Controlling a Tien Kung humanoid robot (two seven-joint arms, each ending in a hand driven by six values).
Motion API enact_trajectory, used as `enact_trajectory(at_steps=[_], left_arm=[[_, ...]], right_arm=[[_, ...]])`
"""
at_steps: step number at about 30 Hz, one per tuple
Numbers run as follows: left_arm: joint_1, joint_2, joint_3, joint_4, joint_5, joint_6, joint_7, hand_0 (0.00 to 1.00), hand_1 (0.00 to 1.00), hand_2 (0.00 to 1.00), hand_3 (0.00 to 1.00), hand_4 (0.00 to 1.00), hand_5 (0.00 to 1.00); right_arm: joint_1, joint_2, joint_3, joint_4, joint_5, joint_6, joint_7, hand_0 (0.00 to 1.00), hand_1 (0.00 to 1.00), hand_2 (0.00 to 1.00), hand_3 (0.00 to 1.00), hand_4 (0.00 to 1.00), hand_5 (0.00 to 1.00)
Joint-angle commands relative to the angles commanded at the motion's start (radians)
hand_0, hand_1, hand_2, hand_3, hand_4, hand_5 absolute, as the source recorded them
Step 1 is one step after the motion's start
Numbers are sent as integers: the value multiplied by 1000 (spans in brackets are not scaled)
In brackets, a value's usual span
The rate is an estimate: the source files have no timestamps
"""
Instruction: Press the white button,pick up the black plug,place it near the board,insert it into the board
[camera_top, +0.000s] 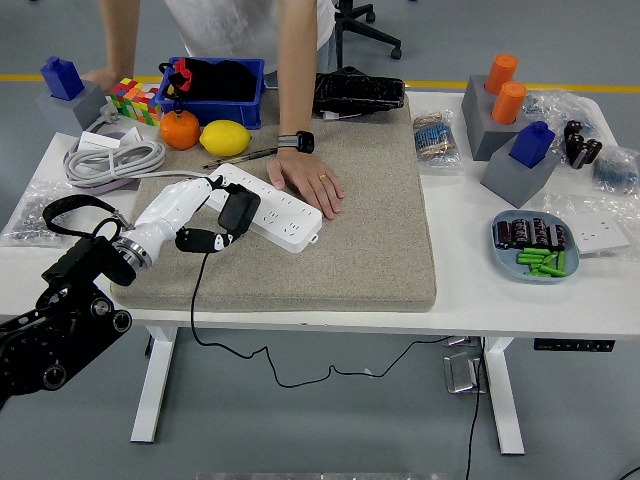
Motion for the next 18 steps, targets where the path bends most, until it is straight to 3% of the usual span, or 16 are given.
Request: enact_trajectory(at_steps=[9, 18], left_arm=[[-21, -15, 28, 35, 18, -30, 50, 878, 859, 804, 770, 801, 164], [-41, -33, 46, 75, 17, -21, 52, 890, 875, 824, 775, 802, 175]], right_arm=[[1, -1, -7, 0, 4, -1, 2, 663, 593, 573, 560, 620, 261], [-1, -1, -14, 2, 7, -1, 3, 663, 589, 573, 560, 619, 262]])
